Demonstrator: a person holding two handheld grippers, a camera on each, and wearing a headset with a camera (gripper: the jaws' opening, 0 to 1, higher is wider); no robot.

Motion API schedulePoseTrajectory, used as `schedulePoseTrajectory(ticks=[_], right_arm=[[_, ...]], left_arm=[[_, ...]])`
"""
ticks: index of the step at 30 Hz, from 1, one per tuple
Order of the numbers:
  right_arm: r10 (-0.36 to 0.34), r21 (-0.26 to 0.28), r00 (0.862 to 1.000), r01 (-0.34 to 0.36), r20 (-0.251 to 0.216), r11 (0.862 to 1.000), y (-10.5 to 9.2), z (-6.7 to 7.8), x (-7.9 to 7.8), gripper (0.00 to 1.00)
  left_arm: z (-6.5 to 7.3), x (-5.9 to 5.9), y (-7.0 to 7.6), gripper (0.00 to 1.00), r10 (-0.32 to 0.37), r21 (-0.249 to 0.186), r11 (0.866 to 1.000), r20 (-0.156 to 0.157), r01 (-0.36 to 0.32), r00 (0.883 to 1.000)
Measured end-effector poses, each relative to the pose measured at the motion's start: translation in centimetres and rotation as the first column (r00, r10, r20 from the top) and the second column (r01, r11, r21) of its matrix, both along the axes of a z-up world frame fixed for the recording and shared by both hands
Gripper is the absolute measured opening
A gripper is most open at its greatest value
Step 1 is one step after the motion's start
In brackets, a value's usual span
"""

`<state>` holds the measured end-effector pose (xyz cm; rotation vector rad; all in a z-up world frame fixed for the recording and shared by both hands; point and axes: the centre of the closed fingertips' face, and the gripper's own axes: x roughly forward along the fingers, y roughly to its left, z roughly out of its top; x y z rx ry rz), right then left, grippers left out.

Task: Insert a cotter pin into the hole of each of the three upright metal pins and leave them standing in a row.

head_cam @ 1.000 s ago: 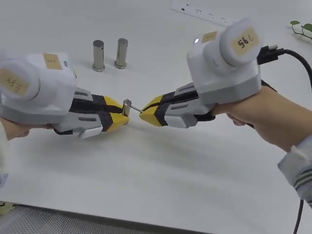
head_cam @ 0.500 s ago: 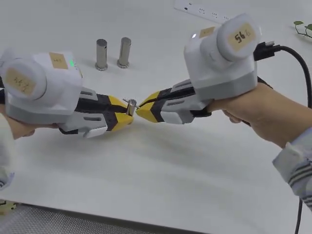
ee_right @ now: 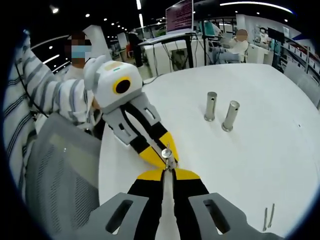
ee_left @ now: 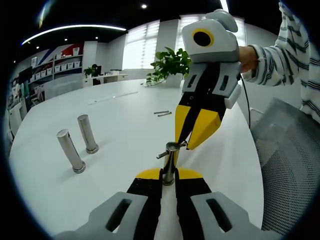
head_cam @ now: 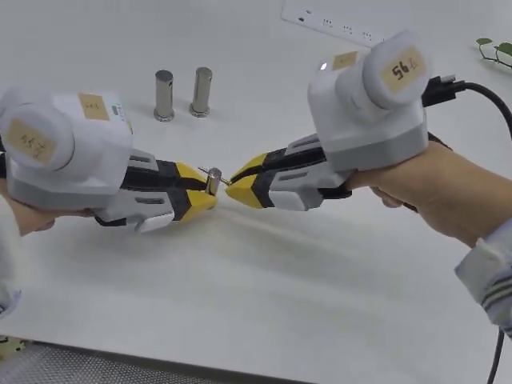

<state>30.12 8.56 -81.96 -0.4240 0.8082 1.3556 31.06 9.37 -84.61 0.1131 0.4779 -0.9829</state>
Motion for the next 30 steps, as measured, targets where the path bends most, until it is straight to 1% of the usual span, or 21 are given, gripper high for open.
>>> schedulePoseTrajectory(ticks=[1,3,8,13,16,23,28,30], right_arm=[[-0.003,-0.001,1.000,0.003,0.003,1.000,-0.06,0.02,0.05,0.06],[-0.004,0.000,1.000,0.004,-0.007,1.000,-0.12,0.08,-0.10,0.04],[-0.001,0.010,1.000,0.001,-0.008,1.000,0.14,0.30,-0.28,0.03],[-0.009,0.020,1.000,0.009,-0.006,1.000,0.52,0.39,-0.01,0.03],[-0.004,0.018,1.000,0.004,-0.004,1.000,0.62,0.25,0.26,0.03],[0.013,0.019,1.000,-0.013,0.007,1.000,0.57,0.27,0.17,0.04],[0.018,0.016,1.000,-0.018,0.008,1.000,0.51,0.18,0.05,0.06],[0.017,0.013,1.000,-0.017,0.011,1.000,0.43,0.07,0.07,0.08]], left_arm=[[-0.01,0.00,0.01,0.08,0.000,0.000,1.000,0.001,0.000,1.000],[-0.02,-0.01,0.01,0.08,0.001,0.000,1.000,0.002,-0.001,1.000],[-0.05,0.05,0.01,0.08,0.001,0.002,1.000,0.002,-0.001,1.000],[-0.04,0.11,-0.02,0.08,0.002,0.006,1.000,0.004,-0.002,1.000],[-0.05,0.13,-0.03,0.08,0.003,0.006,1.000,0.004,-0.003,1.000],[-0.07,0.21,-0.08,0.08,0.004,0.002,1.000,0.000,-0.004,1.000],[-0.10,0.24,-0.10,0.08,0.003,0.006,1.000,0.004,-0.004,1.000],[-0.12,0.26,-0.10,0.08,0.004,0.007,1.000,0.005,-0.004,1.000]])
